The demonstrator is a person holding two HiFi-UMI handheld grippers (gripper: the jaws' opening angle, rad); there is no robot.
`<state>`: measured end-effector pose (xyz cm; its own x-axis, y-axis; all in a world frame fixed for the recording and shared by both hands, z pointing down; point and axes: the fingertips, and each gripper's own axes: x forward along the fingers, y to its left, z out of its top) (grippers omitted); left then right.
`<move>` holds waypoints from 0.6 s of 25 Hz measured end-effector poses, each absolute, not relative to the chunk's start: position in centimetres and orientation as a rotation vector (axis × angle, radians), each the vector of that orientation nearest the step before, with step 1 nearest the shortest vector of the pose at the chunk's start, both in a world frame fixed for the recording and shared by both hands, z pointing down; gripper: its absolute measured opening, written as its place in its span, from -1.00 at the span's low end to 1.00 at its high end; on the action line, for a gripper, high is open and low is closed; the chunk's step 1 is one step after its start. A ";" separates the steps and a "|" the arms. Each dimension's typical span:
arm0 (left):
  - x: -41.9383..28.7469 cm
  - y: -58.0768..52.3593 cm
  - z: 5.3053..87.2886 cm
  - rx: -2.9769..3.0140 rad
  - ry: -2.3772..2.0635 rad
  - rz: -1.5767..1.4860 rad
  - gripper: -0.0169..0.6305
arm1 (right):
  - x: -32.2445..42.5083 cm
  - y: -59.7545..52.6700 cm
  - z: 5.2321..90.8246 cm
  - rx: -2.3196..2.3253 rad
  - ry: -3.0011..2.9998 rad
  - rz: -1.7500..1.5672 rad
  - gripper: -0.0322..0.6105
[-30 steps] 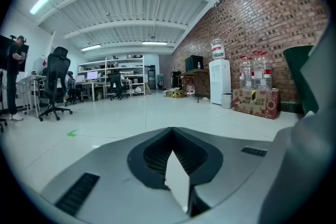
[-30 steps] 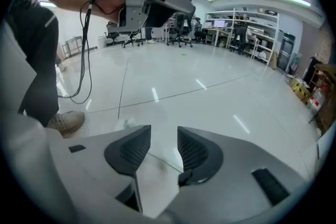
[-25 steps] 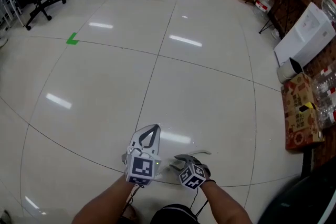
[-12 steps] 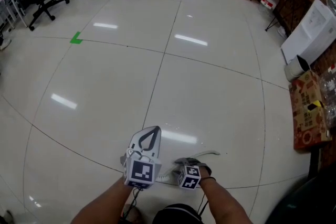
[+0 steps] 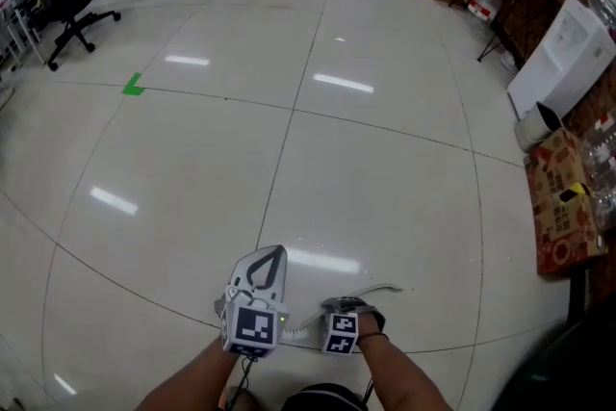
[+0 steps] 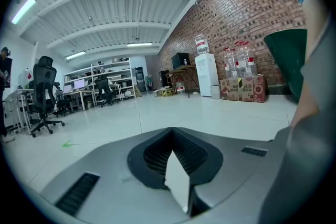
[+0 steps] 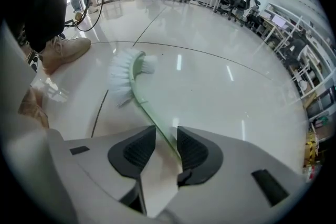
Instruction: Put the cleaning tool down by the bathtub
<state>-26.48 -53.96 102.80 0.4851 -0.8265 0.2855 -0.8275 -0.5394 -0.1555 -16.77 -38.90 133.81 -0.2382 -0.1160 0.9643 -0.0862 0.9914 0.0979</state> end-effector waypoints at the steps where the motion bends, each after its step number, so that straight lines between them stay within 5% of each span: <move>1: -26.5 -54.0 102.8 2.701 -1.508 0.515 -0.94 | -16.7 -38.9 133.8 0.147 -1.813 -0.030 -0.50; 15: -26.4 -53.9 102.1 2.707 -1.511 0.512 -0.94 | -15.2 -37.7 132.7 0.231 -1.810 0.046 -0.70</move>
<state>-26.38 -53.93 102.14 0.4845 -0.8286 0.2807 -0.8286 -0.5375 -0.1566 -15.17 -37.74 132.72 -0.2319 -0.1331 0.9636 -0.1817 0.9791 0.0915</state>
